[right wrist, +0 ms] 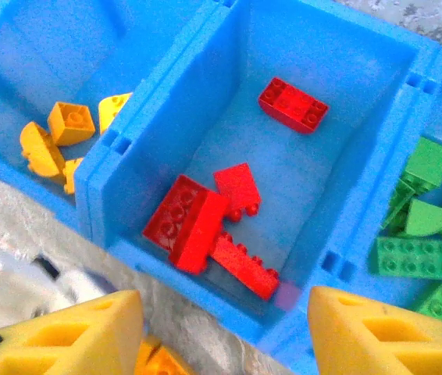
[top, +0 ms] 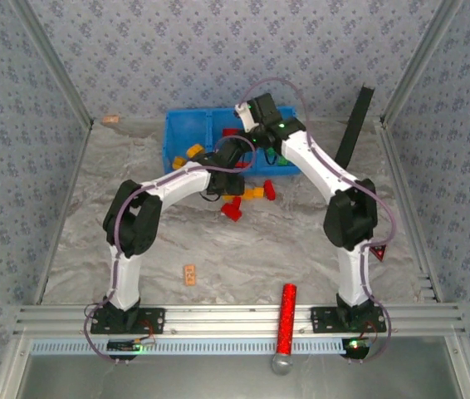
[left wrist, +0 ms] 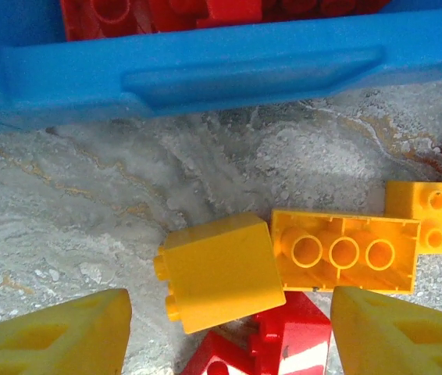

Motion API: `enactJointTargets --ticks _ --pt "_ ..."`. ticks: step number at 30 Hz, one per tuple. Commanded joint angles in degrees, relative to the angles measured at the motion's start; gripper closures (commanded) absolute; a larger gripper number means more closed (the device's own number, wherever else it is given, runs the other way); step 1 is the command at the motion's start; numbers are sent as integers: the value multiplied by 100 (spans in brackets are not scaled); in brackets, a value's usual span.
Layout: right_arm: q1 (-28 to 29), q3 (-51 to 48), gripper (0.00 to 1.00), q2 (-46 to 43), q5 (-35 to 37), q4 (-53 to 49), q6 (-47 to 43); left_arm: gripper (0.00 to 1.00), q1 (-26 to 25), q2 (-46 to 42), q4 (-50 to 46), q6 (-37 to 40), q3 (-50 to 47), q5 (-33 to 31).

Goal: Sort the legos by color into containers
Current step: Pick up the lego from the center of the table.

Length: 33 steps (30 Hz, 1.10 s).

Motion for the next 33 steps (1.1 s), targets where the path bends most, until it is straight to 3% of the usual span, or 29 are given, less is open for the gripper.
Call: enactJointTargets --ticks 1,9,17,33 --pt "86 -559 39 -707 -189 -101 21 31 -31 334 -99 -95 353 -64" --pt "-464 -1960 39 -1778 119 38 505 33 18 521 -29 -179 370 -84" --pt "-1197 -3033 43 -2574 -127 287 867 36 43 660 -57 -220 405 -109" --pt "-1372 -3561 44 -2622 -301 270 956 49 193 431 -63 -297 -76 -129"
